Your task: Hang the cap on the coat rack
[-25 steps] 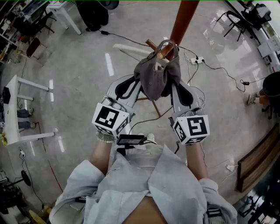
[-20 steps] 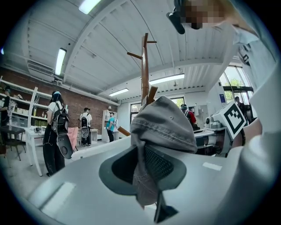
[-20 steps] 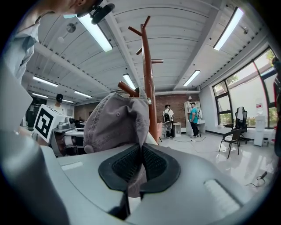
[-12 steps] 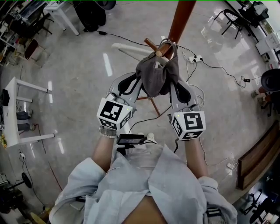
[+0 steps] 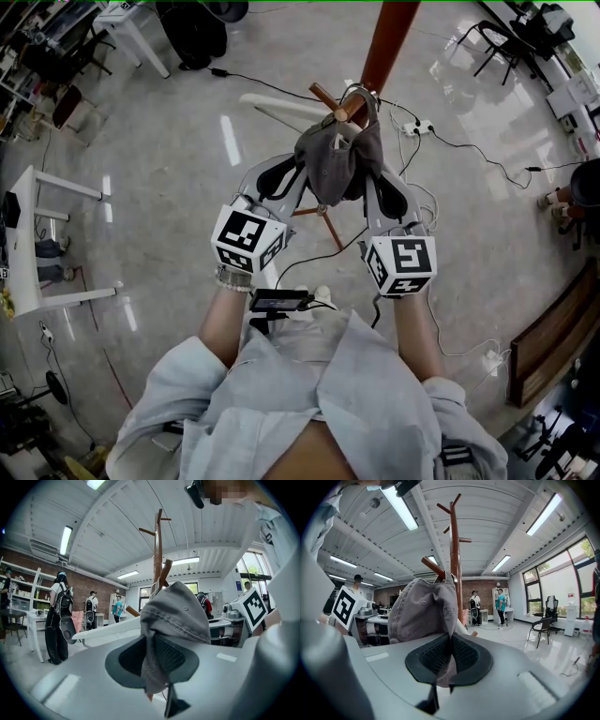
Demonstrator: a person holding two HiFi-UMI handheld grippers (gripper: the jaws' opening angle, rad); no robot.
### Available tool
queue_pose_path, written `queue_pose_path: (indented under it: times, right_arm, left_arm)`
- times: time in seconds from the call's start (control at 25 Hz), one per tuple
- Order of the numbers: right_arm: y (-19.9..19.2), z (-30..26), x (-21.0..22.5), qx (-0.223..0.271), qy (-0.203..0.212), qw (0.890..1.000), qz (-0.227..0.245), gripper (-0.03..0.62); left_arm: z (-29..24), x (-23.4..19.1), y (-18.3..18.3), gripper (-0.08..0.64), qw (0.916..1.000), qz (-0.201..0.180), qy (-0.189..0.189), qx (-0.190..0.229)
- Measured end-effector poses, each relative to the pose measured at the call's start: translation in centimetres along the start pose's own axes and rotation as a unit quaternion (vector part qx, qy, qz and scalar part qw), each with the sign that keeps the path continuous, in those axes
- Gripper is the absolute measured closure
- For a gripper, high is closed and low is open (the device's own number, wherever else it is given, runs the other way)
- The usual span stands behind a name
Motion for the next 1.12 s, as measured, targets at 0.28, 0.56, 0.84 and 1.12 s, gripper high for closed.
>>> queue_pose_path:
  times: [0.28, 0.56, 0.84, 1.12]
  right_arm:
    - [0.1, 0.0, -0.1, 0.005, 0.002, 1.0, -0.002, 0.575]
    - [0.4, -0.2, -0.2, 0.007, 0.0, 1.0, -0.005, 0.539]
    - [1.2, 0.5, 0.4, 0.022, -0.015, 1.0, -0.007, 0.502]
    - [3.1, 2.2, -0.1, 0.053, -0.019, 0.998, 0.006, 0.502]
  left_arm:
    - [0.3, -0.1, 0.0, 0.502, 0.9999, 0.01, -0.004, 0.0]
    - [0.8, -0.7, 0.6, 0.5, 0.9997, 0.023, -0.001, 0.007]
    - [1.4, 0.1, 1.4, 0.5, 0.9999, 0.007, -0.002, 0.015]
    - [3.3, 1.4, 2.9, 0.5, 0.9992, -0.017, -0.007, 0.034]
Point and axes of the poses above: the fingertips, and each gripper's own axes: z backward along the fingers, x to its right, y out of its top, the point moved 2 cm from there along z, backward along the fingers, and after that the axes turned 14 degrees about z, right-handed, at the moved point
